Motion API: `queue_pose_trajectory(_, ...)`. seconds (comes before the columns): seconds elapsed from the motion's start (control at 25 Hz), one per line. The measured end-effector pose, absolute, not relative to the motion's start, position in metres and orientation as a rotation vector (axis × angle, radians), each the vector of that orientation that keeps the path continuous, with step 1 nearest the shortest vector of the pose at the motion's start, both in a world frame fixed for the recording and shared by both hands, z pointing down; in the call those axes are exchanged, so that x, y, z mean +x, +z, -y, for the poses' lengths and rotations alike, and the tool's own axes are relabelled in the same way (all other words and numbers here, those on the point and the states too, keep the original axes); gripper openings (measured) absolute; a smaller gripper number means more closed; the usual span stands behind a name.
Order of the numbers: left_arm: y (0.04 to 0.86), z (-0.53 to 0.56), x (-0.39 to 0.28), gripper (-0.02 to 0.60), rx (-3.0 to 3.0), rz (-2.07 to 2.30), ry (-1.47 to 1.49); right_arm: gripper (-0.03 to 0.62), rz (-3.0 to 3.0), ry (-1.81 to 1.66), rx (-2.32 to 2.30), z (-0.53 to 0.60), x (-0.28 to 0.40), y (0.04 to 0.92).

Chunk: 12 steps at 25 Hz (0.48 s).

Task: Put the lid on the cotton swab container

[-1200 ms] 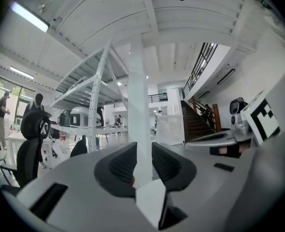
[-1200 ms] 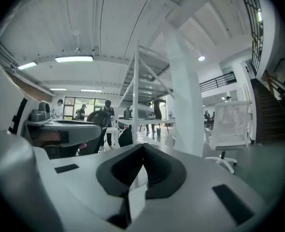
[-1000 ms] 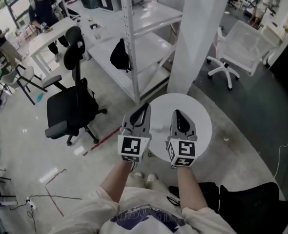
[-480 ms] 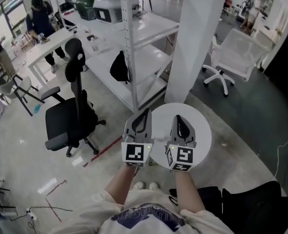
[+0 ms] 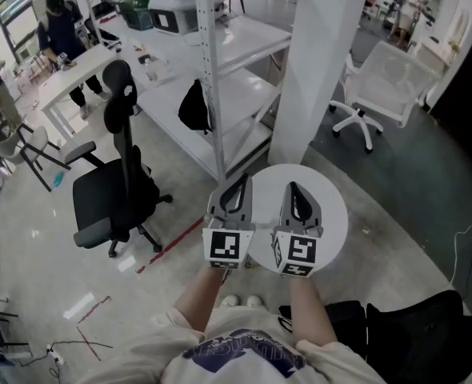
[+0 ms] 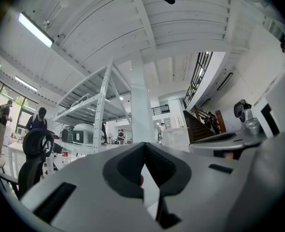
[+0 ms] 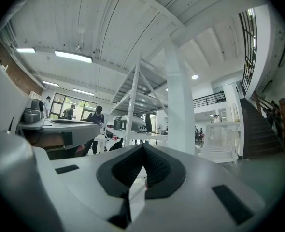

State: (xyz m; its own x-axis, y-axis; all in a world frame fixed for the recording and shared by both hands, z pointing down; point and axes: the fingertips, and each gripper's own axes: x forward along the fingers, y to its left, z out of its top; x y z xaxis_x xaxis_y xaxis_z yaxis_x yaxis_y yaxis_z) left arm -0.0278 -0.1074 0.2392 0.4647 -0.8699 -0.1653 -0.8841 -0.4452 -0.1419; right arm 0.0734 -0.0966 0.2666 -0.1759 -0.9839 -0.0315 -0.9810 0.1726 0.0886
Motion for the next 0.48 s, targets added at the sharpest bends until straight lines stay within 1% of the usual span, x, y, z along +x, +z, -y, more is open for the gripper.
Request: queue_pose_trajectory(0.48, 0.2356, 0.1111, -0.0343, -0.002, -2.491, -1.524, 0.104, 0.006, 2.384, -0.157, 1.992, 0.0971, 0.0685, 0.2592)
